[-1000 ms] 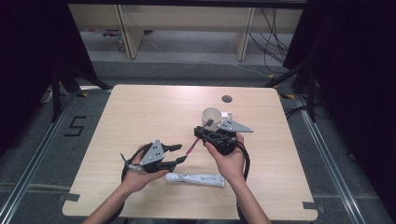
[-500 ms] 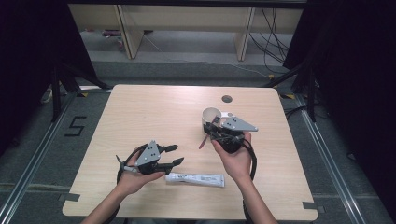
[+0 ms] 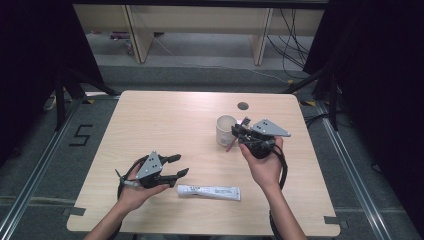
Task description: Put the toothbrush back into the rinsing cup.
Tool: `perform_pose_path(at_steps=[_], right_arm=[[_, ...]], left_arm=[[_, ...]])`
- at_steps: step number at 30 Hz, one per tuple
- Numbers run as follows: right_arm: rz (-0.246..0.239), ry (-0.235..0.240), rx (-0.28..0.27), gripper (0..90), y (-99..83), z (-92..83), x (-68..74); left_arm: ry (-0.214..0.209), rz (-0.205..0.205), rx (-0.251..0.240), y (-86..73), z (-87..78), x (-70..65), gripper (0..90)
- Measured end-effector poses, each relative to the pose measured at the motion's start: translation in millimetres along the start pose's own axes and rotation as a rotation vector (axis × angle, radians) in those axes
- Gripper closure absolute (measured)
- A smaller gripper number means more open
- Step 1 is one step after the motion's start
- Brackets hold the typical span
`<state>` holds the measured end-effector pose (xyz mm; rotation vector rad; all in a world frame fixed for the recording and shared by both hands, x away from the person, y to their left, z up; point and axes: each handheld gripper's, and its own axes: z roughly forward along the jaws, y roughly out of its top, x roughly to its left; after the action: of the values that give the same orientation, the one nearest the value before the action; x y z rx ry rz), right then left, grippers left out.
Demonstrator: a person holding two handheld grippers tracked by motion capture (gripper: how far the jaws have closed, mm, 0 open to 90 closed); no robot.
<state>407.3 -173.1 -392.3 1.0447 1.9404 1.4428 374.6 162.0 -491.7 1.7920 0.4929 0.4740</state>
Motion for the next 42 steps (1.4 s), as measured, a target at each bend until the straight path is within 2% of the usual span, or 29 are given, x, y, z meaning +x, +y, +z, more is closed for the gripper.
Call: perform_pose_path(at_steps=[4,5,6,8,9,12,13,14,15,17,18,19,20,22,23,24,25,26,29,30,31,32,35,37,38,40,42], right_arm=[[0.002,-0.027,-0.001,80.6,1.6,-3.2,-3.6],[-0.013,-0.034,-0.003,80.6,2.4,-4.2,-5.1],[0.000,-0.020,-0.002,80.6,3.0,-4.1,-5.3],[-0.018,-0.039,-0.005,80.6,5.3,-6.4,-7.5],[-0.001,-0.039,0.001,80.6,6.4,-7.4,-7.0],[-0.018,-0.057,-0.011,80.6,9.7,-10.0,-9.8],[-0.036,-0.065,-0.015,80.6,10.8,-10.9,-12.1],[-0.018,-0.060,-0.015,80.6,11.3,-11.5,-12.2],[-0.031,-0.073,-0.019,80.6,12.2,-12.5,-13.9],[-0.017,-0.081,-0.018,80.6,13.6,-13.8,-15.1],[-0.020,-0.084,-0.017,80.6,14.4,-14.8,-15.9],[-0.047,-0.094,-0.030,80.6,15.2,-14.9,-18.5],[-0.010,-0.091,-0.017,80.6,15.8,-16.0,-16.7],[-0.054,-0.107,-0.039,80.6,17.3,-15.9,-20.7],[-0.024,-0.097,-0.024,80.6,18.2,-16.5,-19.8],[-0.034,-0.103,-0.030,80.6,19.0,-16.5,-21.1],[-0.010,-0.101,-0.025,80.6,19.6,-17.2,-20.3],[-0.027,-0.109,-0.030,80.6,20.7,-17.2,-22.4],[-0.028,-0.118,-0.026,80.6,23.2,-18.4,-24.8],[-0.050,-0.127,-0.039,80.6,24.1,-18.1,-26.5],[-0.029,-0.120,-0.032,80.6,24.4,-17.9,-25.7],[-0.038,-0.122,-0.029,80.6,25.2,-18.3,-26.7],[-0.027,-0.119,-0.036,80.6,26.3,-17.3,-26.8],[-0.053,-0.134,-0.035,80.5,27.5,-17.9,-29.1],[-0.036,-0.135,-0.033,80.6,27.6,-17.7,-28.4],[-0.044,-0.140,-0.035,80.6,29.5,-18.3,-30.1],[-0.029,-0.141,-0.039,80.6,31.1,-18.5,-31.1]], left_arm=[[0.020,-0.003,0.005,-3.0,-4.6,2.4,42.4],[0.025,-0.003,0.006,-3.7,-5.6,2.9,42.0],[0.027,-0.004,0.000,-4.8,-6.0,3.7,41.5],[0.039,-0.009,-0.003,-7.2,-8.2,5.6,40.7],[0.052,-0.009,0.008,-8.2,-10.5,6.9,40.2],[0.073,-0.024,-0.004,-13.8,-12.9,11.2,38.9],[0.086,-0.026,0.009,-15.1,-15.0,12.1,38.4],[0.091,-0.029,0.005,-16.8,-15.9,13.4,38.1],[0.100,-0.034,0.007,-18.4,-17.2,14.3,37.9],[0.105,-0.039,0.004,-21.8,-18.7,15.9,37.6],[0.112,-0.037,0.002,-23.5,-19.4,16.8,37.5],[0.118,-0.039,0.001,-25.3,-19.9,17.7,37.3],[0.120,-0.047,-0.014,-27.7,-19.3,18.6,37.0],[0.136,-0.047,-0.019,-31.2,-21.0,19.7,36.3],[0.140,-0.056,-0.029,-32.9,-21.4,20.2,36.1],[0.144,-0.068,-0.039,-34.2,-21.9,20.7,35.9],[0.146,-0.076,-0.041,-35.4,-22.6,21.5,35.8],[0.149,-0.085,-0.045,-36.6,-22.9,22.1,35.8],[0.155,-0.098,-0.055,-40.0,-22.1,23.5,35.4],[0.159,-0.098,-0.047,-39.8,-22.9,23.6,35.4],[0.155,-0.098,-0.063,-40.3,-22.2,24.0,35.2],[0.156,-0.099,-0.063,-40.4,-22.2,24.0,35.2],[0.162,-0.101,-0.068,-40.6,-22.8,24.0,34.6],[0.171,-0.098,-0.060,-40.3,-24.0,23.8,34.1],[0.173,-0.098,-0.062,-40.4,-24.1,23.6,33.9],[0.177,-0.097,-0.063,-40.5,-24.7,23.6,32.8],[0.181,-0.098,-0.074,-40.9,-24.0,23.2,32.1]])
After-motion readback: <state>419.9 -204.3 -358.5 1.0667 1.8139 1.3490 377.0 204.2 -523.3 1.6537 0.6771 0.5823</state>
